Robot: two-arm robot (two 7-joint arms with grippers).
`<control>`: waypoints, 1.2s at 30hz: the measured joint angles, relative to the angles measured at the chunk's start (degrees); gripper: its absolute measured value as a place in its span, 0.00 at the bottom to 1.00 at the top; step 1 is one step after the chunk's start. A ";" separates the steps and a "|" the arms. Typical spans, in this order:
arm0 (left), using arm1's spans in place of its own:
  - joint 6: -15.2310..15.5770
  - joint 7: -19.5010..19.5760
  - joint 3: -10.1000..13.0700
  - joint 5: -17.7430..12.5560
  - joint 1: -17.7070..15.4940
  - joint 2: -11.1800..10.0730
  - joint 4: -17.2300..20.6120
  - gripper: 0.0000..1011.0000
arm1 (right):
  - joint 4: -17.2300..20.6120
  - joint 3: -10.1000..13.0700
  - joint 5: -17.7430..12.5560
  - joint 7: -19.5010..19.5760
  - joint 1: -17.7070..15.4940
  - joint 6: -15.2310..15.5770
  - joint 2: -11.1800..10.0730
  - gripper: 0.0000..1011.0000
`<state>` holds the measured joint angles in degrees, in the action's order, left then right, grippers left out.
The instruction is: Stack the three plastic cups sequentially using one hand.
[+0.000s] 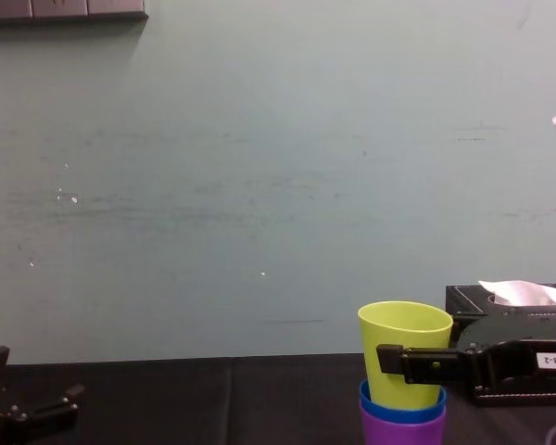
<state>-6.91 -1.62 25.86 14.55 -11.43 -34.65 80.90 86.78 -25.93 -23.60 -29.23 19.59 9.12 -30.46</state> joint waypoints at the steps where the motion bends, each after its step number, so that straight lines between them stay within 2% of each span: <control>1: 0.00 0.00 0.00 0.00 0.00 0.00 0.00 1.00 | 0.01 0.00 0.00 0.00 0.00 0.00 0.00 0.72; 8: 0.00 0.00 0.00 0.00 0.00 0.00 0.00 1.00 | 0.07 0.02 -0.01 0.01 0.00 0.00 -0.03 0.73; 19: 0.00 0.00 0.00 0.00 0.00 0.00 0.00 1.00 | 0.14 0.06 -0.06 0.03 0.00 0.00 -0.06 0.99; 36: 0.00 0.00 0.00 0.00 0.00 0.00 0.00 1.00 | 0.16 0.06 -0.06 0.08 0.00 0.00 -0.06 0.99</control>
<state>-6.90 -1.62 25.86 14.55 -11.43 -34.64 80.90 86.94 -25.87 -23.66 -29.16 19.59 9.12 -30.52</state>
